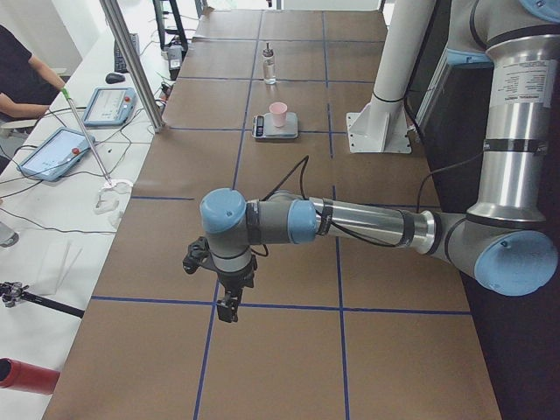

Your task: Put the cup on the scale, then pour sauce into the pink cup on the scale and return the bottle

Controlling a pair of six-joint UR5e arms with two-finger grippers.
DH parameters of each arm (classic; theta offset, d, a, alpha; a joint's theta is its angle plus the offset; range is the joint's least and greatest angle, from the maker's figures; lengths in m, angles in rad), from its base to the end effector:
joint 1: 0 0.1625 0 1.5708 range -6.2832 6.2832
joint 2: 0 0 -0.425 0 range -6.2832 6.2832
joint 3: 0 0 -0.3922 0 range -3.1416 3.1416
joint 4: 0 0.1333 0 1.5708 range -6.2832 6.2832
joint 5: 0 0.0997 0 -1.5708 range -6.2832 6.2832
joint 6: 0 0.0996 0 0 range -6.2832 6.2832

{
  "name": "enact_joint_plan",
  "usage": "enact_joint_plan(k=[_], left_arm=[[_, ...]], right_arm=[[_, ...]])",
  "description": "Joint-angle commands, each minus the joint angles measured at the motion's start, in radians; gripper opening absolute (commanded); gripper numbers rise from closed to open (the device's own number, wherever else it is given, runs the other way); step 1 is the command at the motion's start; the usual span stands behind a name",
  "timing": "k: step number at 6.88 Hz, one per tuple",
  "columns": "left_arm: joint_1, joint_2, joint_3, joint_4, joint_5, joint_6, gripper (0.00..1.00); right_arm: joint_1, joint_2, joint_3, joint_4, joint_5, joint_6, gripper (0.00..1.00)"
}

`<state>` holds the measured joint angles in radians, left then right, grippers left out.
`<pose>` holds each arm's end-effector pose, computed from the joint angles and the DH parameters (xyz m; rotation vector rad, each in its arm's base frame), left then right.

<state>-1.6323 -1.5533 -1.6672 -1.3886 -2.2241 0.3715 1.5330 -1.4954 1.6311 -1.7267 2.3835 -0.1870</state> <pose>-0.1018 -0.4692 0.6455 0.0431 0.6609 0.2649 0.0413 -0.5208 0.6037 0.0416 -0.8133 -0.2041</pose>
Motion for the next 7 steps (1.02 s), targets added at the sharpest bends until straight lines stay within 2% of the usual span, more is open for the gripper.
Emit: enact_joint_plan(k=[1, 7], left_arm=[[0.000, 0.050, 0.029, -0.026, -0.072, -0.003, 1.00], [0.002, 0.050, 0.078, -0.098, -0.068, -0.009, 1.00]], right_arm=[[-0.001, -0.029, -0.010, 0.003, -0.004, 0.006, 1.00], [0.052, -0.066, -0.020, 0.003, 0.002, 0.006, 1.00]])
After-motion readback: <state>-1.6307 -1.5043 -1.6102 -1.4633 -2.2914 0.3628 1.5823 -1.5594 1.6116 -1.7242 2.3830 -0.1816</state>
